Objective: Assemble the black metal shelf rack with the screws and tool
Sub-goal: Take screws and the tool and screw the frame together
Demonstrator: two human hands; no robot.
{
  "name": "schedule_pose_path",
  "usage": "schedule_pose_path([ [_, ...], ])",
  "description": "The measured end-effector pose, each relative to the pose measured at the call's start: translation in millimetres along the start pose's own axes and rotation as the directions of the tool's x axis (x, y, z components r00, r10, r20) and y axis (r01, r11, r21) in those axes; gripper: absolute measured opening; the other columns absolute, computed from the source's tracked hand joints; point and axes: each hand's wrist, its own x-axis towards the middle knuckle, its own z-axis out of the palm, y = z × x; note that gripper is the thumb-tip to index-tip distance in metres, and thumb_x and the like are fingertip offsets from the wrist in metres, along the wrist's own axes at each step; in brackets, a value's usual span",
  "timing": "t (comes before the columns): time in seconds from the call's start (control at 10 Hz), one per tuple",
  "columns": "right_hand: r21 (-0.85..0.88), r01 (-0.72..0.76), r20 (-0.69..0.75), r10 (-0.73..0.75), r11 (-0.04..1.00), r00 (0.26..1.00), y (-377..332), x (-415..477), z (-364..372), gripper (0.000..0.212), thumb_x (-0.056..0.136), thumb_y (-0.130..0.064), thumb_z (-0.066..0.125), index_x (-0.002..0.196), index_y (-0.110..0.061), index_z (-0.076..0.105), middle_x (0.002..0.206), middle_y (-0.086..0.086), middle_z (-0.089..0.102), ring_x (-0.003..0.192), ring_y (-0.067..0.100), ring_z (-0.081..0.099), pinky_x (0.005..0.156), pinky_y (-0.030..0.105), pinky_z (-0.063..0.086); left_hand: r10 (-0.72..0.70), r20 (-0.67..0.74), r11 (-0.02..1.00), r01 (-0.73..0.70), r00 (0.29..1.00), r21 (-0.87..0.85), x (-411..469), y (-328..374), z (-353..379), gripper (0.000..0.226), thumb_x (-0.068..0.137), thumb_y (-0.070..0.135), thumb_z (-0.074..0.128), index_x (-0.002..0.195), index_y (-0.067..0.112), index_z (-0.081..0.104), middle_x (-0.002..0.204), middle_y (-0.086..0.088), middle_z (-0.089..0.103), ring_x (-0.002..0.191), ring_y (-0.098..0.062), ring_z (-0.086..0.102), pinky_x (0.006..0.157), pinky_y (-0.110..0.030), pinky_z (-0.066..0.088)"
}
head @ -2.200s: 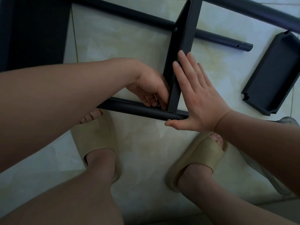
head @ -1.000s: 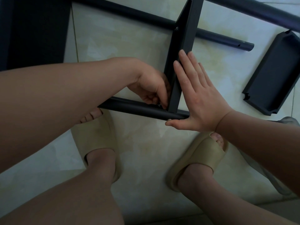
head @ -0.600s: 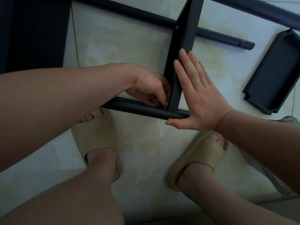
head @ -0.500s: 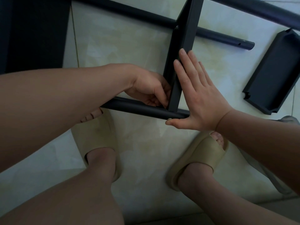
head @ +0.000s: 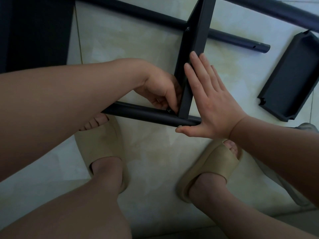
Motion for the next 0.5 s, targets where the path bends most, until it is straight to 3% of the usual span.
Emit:
schedule_pose_path([
  [0.3,-0.001,-0.001,0.001,0.001,1.0,1.0,-0.4,0.0,-0.3,0.125,0.081,-0.086,0.048,0.16,0.002,0.008,0.168,0.023,0.0,0.157,0.038,-0.004,0.124,0.061,0.014,-0.045,-0.035,0.999,0.046,0.998,0.014,3.2,-3.8,3.8,0.008,0.089,0.007,0.066,0.088,0.013,0.07,0.074,0.003,0.068,0.067,-0.012,0.053,0.067,-0.023,0.045],
  [0.5,-0.002,-0.004,0.005,0.004,1.0,1.0,-0.8,-0.1,-0.9,0.126,0.08,-0.086,0.049,0.16,0.002,0.008,0.168,0.023,0.0,0.157,0.038,-0.004,0.124,0.061,0.014,-0.009,-0.022,1.0,0.009,1.0,-0.014,1.4,-3.2,1.5,0.012,0.087,0.001,0.068,0.093,0.011,0.068,0.075,-0.001,0.065,0.069,-0.013,0.056,0.068,-0.023,0.046],
])
